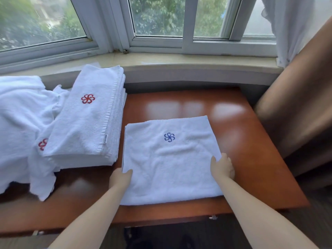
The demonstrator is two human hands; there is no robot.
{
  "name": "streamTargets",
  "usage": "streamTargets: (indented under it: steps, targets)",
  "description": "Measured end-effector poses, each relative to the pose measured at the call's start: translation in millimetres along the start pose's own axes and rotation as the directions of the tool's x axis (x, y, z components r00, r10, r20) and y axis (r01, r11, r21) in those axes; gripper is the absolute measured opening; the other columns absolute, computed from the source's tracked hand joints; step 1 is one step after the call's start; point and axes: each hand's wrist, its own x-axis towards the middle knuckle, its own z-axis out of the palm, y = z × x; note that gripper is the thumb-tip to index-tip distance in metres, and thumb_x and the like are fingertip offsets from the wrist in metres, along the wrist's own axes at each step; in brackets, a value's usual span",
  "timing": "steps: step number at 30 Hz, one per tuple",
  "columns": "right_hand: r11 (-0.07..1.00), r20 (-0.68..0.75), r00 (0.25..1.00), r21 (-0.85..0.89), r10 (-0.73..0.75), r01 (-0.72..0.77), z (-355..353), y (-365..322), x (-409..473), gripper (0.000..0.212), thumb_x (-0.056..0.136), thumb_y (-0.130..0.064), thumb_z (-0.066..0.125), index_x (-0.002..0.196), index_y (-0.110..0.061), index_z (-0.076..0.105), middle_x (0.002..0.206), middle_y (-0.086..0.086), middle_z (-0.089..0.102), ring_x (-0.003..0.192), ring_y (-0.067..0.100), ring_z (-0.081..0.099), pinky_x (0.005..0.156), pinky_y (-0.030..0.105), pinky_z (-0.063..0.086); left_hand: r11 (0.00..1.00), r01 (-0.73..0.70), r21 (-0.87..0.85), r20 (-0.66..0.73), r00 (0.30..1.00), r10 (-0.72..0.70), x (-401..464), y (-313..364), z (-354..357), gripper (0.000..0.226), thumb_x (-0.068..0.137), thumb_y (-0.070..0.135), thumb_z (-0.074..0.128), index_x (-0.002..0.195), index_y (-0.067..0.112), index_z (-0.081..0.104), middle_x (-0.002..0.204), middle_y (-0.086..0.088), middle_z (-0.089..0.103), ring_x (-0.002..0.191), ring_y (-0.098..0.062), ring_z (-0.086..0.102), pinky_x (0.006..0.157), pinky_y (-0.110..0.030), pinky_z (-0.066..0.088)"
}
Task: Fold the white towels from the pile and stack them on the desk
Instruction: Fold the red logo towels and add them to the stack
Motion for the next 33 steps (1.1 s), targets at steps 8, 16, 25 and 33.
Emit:
streamTargets:
  steps: [8, 16, 25, 33]
  targets:
    - [0.987, 0.08, 0.987, 0.069, 0.143, -0.148, -13, 36, -39, 0.033, 0.095, -0.03, 0.048, 0.12, -0.008, 0.053, 0.122, 0.014, 0.06, 0.113, 0.034, 0.054, 0.102, 0.04, 0.031, 0.968, -0.055, -0.243, -0.111, 0.993, 0.028, -42, -29, -11, 0.017, 0.089, 0.021, 0.063, 0.077, 0.01, 0.059, 0.081, -0.004, 0.056, 0.077, -0.024, 0.051, 0.072, -0.029, 0.039]
    - [0.945, -0.009, 0.983, 0.278, 0.184, -0.174, -23, 69, -59, 0.024, 0.094, -0.027, 0.05, 0.082, -0.01, 0.062, 0.094, 0.017, 0.065, 0.089, 0.036, 0.059, 0.087, 0.043, 0.05, 0.915, 0.053, -0.399, -0.113, 0.988, -0.106, -69, -55, -18, 0.014, 0.091, 0.014, 0.055, 0.078, 0.009, 0.054, 0.088, -0.012, 0.056, 0.086, -0.032, 0.055, 0.09, -0.049, 0.053]
    - [0.929, 0.023, 0.933, 0.086, 0.36, -0.361, -21, 75, -77, 0.044, 0.088, -0.023, 0.055, 0.124, 0.003, 0.055, 0.133, 0.017, 0.045, 0.114, 0.038, 0.048, 0.082, 0.038, 0.043, 0.924, 0.174, -0.34, -0.053, 0.978, -0.204, -85, -59, -12, 0.027, 0.083, 0.0, 0.045, 0.107, -0.008, 0.055, 0.098, -0.018, 0.052, 0.081, -0.032, 0.05, 0.077, -0.037, 0.044]
    - [0.952, 0.112, 0.945, -0.02, 0.307, -0.306, -32, 64, -76, 0.051, 0.079, -0.017, 0.058, 0.128, -0.005, 0.047, 0.123, 0.014, 0.058, 0.113, 0.033, 0.055, 0.094, 0.038, 0.046, 0.998, 0.056, 0.016, -0.038, 0.998, -0.055, -83, -56, -8, 0.056, 0.087, 0.031, 0.056, 0.133, 0.003, 0.041, 0.129, -0.015, 0.052, 0.115, -0.035, 0.052, 0.094, -0.041, 0.046]
